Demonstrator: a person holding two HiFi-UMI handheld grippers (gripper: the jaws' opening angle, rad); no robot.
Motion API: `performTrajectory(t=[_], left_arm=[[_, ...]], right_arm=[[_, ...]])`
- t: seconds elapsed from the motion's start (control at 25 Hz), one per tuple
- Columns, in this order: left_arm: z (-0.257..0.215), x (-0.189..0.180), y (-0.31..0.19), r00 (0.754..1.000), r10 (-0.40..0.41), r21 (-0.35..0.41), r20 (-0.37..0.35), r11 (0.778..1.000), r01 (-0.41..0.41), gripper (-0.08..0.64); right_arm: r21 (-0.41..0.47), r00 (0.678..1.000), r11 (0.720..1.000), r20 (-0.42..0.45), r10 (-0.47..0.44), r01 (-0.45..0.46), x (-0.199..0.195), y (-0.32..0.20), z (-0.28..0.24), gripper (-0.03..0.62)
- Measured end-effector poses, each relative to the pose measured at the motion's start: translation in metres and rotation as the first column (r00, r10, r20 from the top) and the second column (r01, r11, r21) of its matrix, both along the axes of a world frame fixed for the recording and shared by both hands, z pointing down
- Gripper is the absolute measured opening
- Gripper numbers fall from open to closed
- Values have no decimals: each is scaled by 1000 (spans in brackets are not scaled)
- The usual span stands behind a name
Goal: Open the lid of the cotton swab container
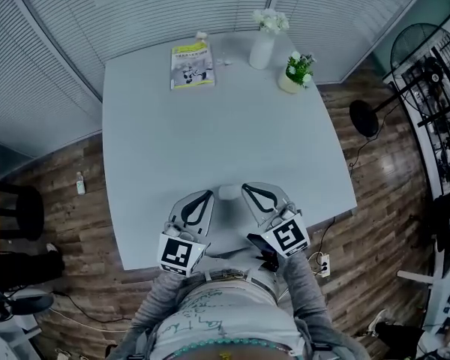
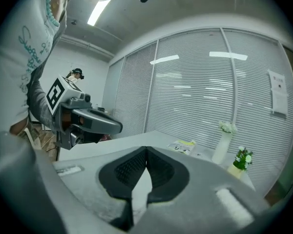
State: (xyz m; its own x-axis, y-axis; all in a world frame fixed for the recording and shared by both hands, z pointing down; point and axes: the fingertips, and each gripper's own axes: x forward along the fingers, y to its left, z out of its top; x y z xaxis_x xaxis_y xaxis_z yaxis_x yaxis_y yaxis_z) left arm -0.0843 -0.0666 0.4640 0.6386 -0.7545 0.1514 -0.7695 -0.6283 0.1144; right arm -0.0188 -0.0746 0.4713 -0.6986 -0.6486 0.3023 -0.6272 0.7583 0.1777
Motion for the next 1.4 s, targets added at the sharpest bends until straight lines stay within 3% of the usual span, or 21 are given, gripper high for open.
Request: performTrajectory(t=[0.16, 0.64, 0.8, 1.0, 1.4], left_arm=[[11, 7, 0, 1000, -25, -44, 6, 999, 25, -2], [75, 13, 0, 993, -36, -122, 110, 991, 49, -2], [99, 13, 3, 989, -20, -170, 150, 984, 45, -2], [128, 13, 5, 983, 13, -236, 186, 971, 32, -2], [168, 16, 8, 976, 73, -347, 205, 938, 3, -2]], right_arm=[[-48, 998, 997, -29, -60, 59, 5, -2, 16, 2], [-161, 984, 975, -70, -167, 154, 18, -3, 82, 2], [-231, 976, 960, -110, -189, 160, 26, 3, 111, 2], [-258, 968, 951, -137, -213, 173, 27, 1, 132, 2], [-362, 959, 920, -176, -224, 149, 32, 3, 182, 2]])
